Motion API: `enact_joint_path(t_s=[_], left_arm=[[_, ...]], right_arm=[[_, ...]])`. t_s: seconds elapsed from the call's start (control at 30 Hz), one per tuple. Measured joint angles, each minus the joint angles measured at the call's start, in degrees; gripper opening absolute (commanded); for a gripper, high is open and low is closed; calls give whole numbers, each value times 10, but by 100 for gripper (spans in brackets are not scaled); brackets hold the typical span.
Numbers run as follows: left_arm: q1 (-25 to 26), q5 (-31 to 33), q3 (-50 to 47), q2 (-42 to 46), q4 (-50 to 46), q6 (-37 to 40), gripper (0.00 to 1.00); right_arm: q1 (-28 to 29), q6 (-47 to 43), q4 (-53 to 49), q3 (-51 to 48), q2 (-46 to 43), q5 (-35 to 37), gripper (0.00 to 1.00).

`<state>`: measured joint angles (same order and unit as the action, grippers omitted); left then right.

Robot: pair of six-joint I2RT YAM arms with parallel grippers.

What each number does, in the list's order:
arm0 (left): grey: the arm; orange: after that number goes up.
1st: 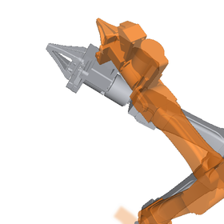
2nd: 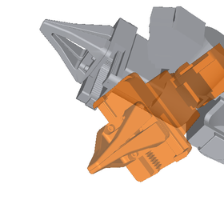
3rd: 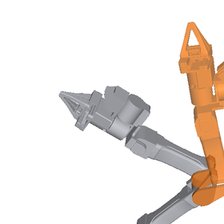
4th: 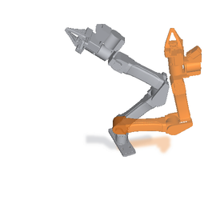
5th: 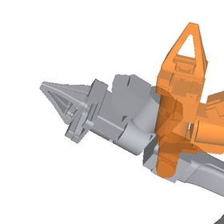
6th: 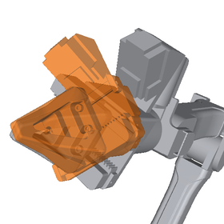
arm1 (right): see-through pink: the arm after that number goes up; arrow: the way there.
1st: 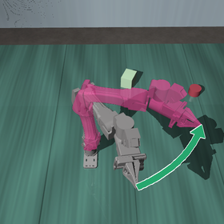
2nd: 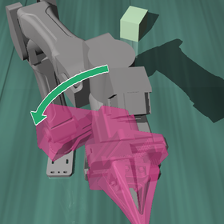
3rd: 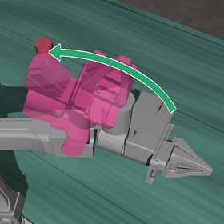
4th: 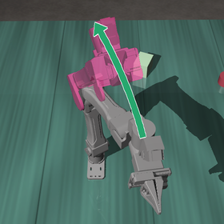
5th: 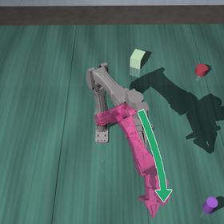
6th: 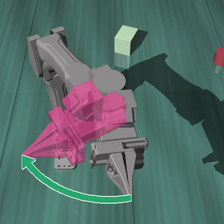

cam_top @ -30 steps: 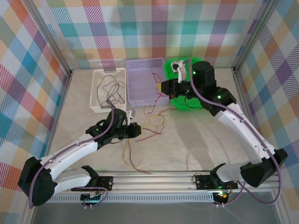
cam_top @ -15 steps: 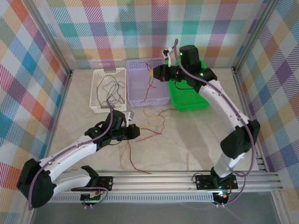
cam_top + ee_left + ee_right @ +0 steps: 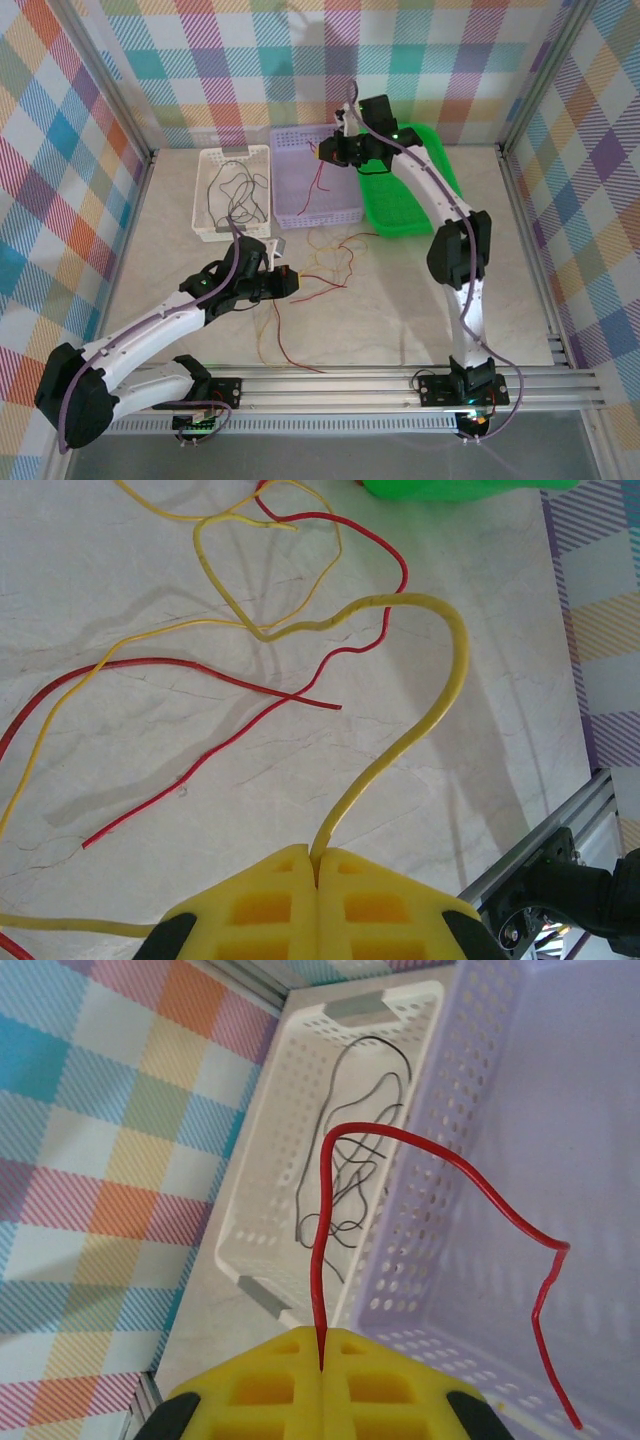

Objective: Untangle the cables

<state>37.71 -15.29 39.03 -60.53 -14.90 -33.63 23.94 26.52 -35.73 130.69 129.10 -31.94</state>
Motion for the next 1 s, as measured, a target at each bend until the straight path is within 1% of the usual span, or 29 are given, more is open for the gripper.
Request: enact_joint_path(t_s=[0.13, 0.33, 0.6, 0.83, 0.93, 1.0], left_arm=[[0, 0, 0, 2, 0, 0, 0], [0, 1, 0, 5, -2, 0, 0], [0, 4, 0, 7, -2, 0, 0], [0, 4, 0, 7, -2, -2, 0], [0, 4, 0, 7, -2, -2, 0], [0, 4, 0, 7, -2, -2, 0]], right_arm=[[0, 5, -20, 53, 54, 9, 0], [-4, 14, -33, 67, 88, 26, 0], [-7, 14, -49, 69, 115, 47, 0], [-7, 14, -65, 76, 126, 64, 4], [-8, 14, -68, 82, 126, 73, 0], [-10, 20, -68, 86, 126, 72, 0]])
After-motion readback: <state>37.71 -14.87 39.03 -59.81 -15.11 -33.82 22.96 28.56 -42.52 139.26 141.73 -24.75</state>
